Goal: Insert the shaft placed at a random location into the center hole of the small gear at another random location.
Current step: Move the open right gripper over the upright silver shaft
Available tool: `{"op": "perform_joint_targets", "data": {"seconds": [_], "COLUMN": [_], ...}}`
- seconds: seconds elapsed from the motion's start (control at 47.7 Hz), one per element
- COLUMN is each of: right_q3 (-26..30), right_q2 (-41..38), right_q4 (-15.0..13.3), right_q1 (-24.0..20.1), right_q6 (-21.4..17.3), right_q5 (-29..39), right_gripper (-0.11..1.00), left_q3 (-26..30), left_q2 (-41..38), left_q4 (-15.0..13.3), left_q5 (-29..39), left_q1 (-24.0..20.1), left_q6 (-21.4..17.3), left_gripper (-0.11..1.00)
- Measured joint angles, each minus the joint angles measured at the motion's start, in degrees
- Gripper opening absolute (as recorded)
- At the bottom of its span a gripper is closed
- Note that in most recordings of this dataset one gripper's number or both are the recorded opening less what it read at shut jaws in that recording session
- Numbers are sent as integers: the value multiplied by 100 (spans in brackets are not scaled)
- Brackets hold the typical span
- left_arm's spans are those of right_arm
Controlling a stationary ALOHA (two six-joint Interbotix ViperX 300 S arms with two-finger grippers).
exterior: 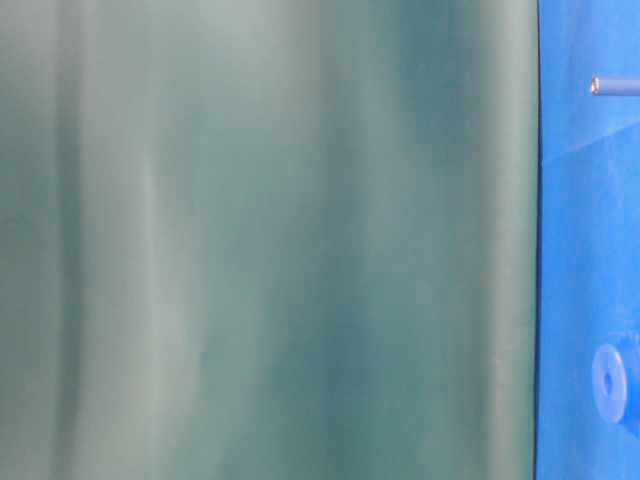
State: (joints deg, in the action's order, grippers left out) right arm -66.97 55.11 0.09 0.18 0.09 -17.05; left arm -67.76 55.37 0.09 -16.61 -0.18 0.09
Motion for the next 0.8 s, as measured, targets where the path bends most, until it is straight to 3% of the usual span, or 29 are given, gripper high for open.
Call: {"op": "perform_joint_targets", "data": {"seconds": [0.126,0.482,0.629,0.796], "right_q3": [0,-18,-79,-79], "right_q2": [0,-413,-1028,-2021], "right_q4": [0,44,193,387], "right_q1": [18,668,879,1099], "right_q6": [35,-35,-44,-53], "right_q5": [44,123,-202,-738], "right_gripper": [-6,-3,17,65], "left_q3": [-9,0,0,0], "left_q2": [18,44,53,53], "left_q4": [-9,0,-9,-9], "left_q5": [70,105,123,105], "left_q1": [9,9,9,9], "left_q6": [18,18,18,18], "left_gripper": [0,0,0,0]}}
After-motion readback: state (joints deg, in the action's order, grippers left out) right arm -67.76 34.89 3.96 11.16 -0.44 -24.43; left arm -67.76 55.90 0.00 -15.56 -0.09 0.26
